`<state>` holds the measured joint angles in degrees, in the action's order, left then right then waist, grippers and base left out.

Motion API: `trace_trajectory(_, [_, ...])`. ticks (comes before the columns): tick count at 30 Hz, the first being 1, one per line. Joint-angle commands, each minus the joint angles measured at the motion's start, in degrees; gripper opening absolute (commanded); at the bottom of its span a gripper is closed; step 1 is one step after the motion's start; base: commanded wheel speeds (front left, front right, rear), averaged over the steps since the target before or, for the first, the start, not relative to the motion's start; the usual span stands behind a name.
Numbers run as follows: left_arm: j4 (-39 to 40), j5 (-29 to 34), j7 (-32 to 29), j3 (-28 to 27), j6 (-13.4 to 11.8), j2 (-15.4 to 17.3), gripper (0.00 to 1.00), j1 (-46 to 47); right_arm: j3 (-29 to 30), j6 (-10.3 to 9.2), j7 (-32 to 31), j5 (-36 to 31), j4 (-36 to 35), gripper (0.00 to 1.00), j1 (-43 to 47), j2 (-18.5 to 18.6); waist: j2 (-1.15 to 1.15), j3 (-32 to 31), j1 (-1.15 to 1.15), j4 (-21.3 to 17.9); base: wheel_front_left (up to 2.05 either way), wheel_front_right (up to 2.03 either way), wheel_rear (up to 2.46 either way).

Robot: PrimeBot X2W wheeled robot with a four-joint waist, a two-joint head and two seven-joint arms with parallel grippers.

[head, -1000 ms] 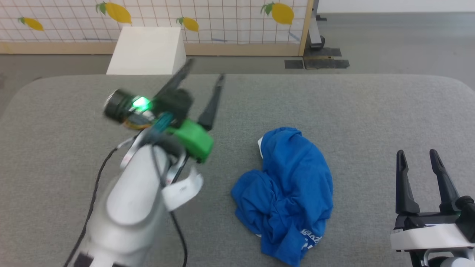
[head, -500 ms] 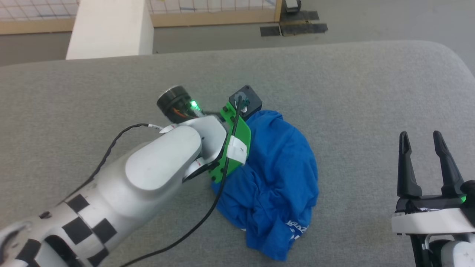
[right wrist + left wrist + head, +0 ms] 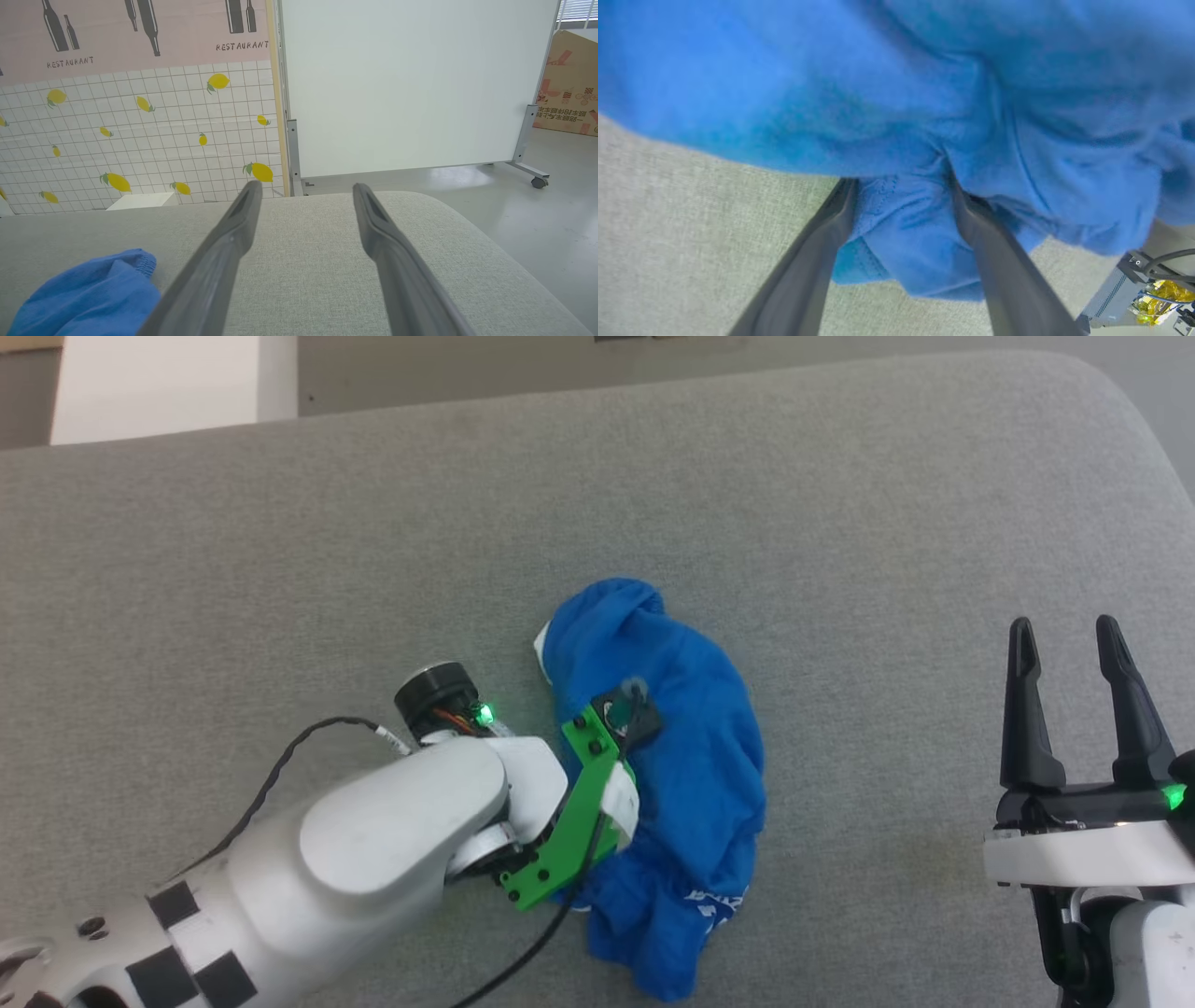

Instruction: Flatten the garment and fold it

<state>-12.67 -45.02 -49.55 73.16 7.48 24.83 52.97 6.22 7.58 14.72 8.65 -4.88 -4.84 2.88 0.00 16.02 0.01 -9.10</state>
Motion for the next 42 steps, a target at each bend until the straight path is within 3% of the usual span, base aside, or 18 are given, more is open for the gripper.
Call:
trace_trajectory(1, [0.75,1.65,-1.74,0.17,0.01,1.12,1.00,-1.48,-0.12,-0.09,0.28,0.40,-0.19,1.00,-1.12,-0.01,0.00,1.38,-0.01,-1.07,0.00,0.00,0.00])
trace_trajectory(4, [2.17,2.48,-2.78,0.18,0.01,2.01,1.00,-2.74,0.05,-0.09,0.28,0.41,-0.10,1.00,-1.41,-0.01,0.00,1.74,-0.01,-1.00,0.00,0.00,0.00])
trace_trajectory(5, [2.50,2.40,-2.45,0.18,0.01,2.13,0.20,-2.78,0.19,-0.09,0.28,0.39,-0.05,1.00,-1.39,-0.01,0.00,1.67,-0.01,-0.84,0.00,0.00,0.00])
trace_trajectory(6, [3.05,2.09,-1.71,0.18,0.01,2.33,0.00,-2.70,0.36,-0.09,0.28,0.31,0.06,1.00,-1.28,-0.01,0.00,1.44,-0.01,-0.55,0.00,0.00,0.00])
trace_trajectory(9, [3.95,1.79,2.79,0.18,0.01,3.29,0.00,-1.57,0.42,-0.09,0.28,-0.03,0.38,1.00,-0.77,-0.01,0.00,0.19,-0.01,0.49,0.00,0.00,0.00])
trace_trajectory(13, [3.99,0.08,13.86,0.05,0.01,5.91,0.00,-0.16,0.74,-0.09,0.28,-0.43,0.54,1.00,0.41,-0.01,0.00,-2.56,-0.01,2.65,0.00,0.00,0.00])
trace_trajectory(18, [1.04,-3.25,27.14,-4.96,-0.32,10.59,0.00,-1.73,1.21,-0.09,0.28,-1.07,0.43,1.00,2.36,-0.01,0.00,-5.60,-0.01,6.15,0.00,0.00,0.00])
trace_trajectory(22, [-1.28,-4.83,33.25,-8.69,-3.11,13.97,0.00,-4.35,1.25,-0.09,0.28,-1.59,0.18,1.00,3.15,-0.01,0.00,-6.60,-0.01,8.69,0.00,0.00,0.00])
trace_trajectory(29, [-10.19,-3.46,43.00,-13.27,-12.51,19.53,0.00,-8.94,0.54,-0.09,0.28,-2.07,-0.29,1.00,3.14,-0.01,0.00,-6.29,-0.01,10.92,0.00,0.00,0.00])
trace_trajectory(33, [-14.63,-5.31,45.72,-15.22,-15.95,21.76,0.00,-12.52,0.68,-0.09,0.28,-2.29,-0.29,1.00,3.36,-0.01,0.00,-5.75,-0.01,11.22,0.00,0.00,0.00])
trace_trajectory(39, [-18.71,-8.61,48.29,-15.96,-16.65,20.15,0.00,-17.62,1.01,-0.09,0.28,-2.63,0.10,1.00,3.60,-0.01,0.00,-5.94,-0.01,12.23,0.00,0.00,0.00])
trace_trajectory(40, [-19.09,-8.61,49.42,-16.13,-16.97,19.59,0.98,-17.98,0.98,-0.09,0.28,-2.70,0.20,1.00,3.64,-0.01,0.00,-6.33,-0.01,12.49,0.00,0.00,0.00])
trace_trajectory(42, [-19.68,-8.58,53.00,-16.91,-17.79,18.21,1.00,-18.63,0.81,-0.09,0.28,-2.96,0.27,1.00,3.92,-0.01,0.00,-7.37,-0.01,13.13,0.00,0.00,0.00])
